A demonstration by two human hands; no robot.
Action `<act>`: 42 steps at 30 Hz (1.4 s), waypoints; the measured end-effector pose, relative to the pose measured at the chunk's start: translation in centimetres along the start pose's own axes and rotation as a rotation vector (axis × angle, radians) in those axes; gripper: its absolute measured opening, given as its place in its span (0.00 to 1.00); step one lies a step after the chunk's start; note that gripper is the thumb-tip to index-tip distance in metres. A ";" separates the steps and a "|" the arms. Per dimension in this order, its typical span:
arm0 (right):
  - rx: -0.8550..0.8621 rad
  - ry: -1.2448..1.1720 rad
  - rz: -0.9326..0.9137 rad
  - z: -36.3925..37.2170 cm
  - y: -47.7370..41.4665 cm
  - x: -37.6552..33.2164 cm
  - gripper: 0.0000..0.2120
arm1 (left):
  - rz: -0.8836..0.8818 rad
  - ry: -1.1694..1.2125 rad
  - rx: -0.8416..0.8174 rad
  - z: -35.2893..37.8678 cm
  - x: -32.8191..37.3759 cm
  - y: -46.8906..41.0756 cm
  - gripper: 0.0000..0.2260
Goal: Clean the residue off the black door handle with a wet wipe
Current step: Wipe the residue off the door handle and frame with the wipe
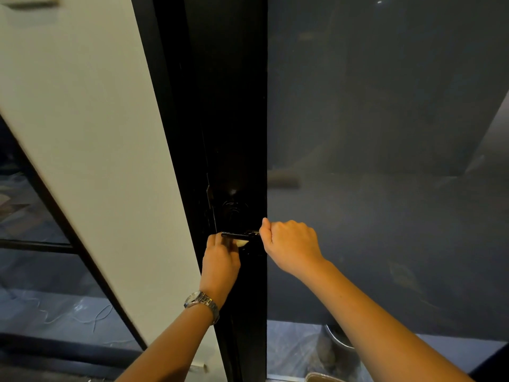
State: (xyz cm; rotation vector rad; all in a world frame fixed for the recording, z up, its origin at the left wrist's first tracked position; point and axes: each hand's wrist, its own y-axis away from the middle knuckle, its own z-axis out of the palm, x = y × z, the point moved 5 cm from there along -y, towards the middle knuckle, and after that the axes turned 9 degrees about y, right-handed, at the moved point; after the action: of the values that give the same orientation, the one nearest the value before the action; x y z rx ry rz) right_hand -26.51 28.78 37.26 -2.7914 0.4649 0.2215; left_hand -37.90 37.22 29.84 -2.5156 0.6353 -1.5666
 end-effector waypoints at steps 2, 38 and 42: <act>0.002 0.000 -0.005 0.0 0.0 0.0 0.26 | -0.063 0.020 -0.023 -0.2 -0.6 -0.1 0.11; -0.056 0.035 0.052 -0.1 0.1 0.0 0.27 | -0.882 1.046 -0.051 3.8 -5.2 1.7 0.12; -0.053 0.065 0.028 0.0 0.0 0.0 0.26 | -0.812 0.870 0.005 2.5 -5.1 1.4 0.09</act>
State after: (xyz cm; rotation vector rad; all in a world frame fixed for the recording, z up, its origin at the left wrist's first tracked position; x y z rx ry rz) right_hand -26.50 28.76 37.21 -2.8525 0.5213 0.1524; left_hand -38.11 37.68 24.01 -2.0650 -0.4543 -2.9347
